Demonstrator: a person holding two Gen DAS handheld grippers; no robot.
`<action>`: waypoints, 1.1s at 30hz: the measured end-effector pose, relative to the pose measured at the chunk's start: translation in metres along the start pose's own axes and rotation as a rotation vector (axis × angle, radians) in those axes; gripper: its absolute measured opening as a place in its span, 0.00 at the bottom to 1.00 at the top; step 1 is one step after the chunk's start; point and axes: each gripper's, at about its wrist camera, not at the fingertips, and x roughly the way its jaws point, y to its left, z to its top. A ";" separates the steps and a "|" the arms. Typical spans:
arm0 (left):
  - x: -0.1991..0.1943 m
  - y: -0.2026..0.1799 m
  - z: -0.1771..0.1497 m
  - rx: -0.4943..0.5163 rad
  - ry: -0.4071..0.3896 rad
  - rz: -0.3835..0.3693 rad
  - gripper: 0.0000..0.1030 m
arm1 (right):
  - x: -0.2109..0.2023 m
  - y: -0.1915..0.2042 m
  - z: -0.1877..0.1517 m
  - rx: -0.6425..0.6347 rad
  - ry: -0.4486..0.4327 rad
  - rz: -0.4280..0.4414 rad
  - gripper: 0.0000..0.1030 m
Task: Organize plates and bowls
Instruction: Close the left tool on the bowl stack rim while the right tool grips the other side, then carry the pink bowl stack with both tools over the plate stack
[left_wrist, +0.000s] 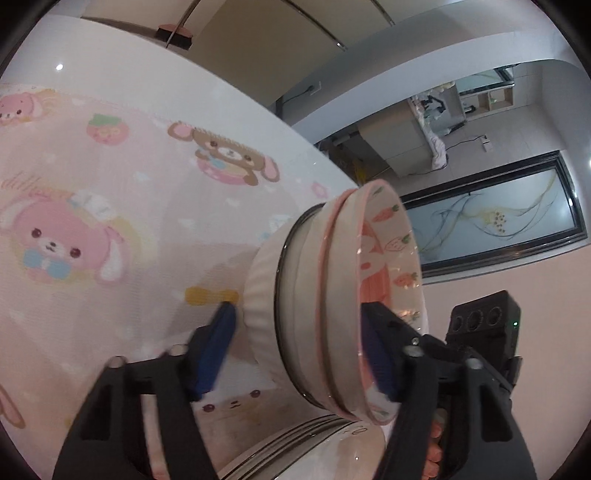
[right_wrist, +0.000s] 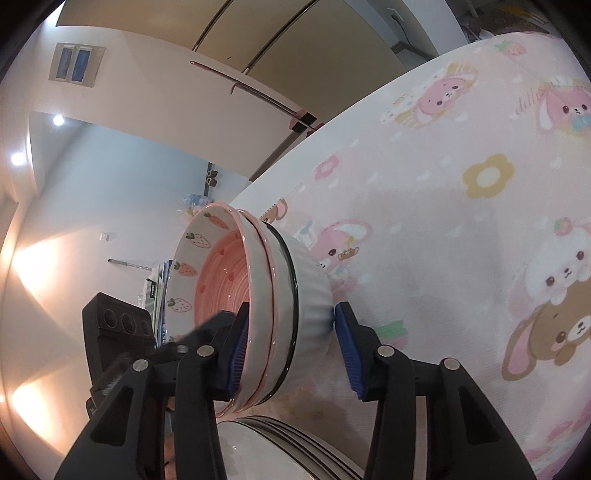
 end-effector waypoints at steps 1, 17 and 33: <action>0.003 0.001 0.000 -0.015 0.004 0.006 0.47 | 0.000 0.001 0.000 -0.006 -0.004 -0.005 0.45; 0.004 -0.016 -0.005 0.057 -0.009 0.132 0.42 | -0.005 -0.003 0.000 0.032 0.028 -0.014 0.39; -0.023 -0.048 -0.009 0.124 -0.075 0.152 0.46 | -0.028 0.027 -0.010 -0.012 0.012 0.043 0.39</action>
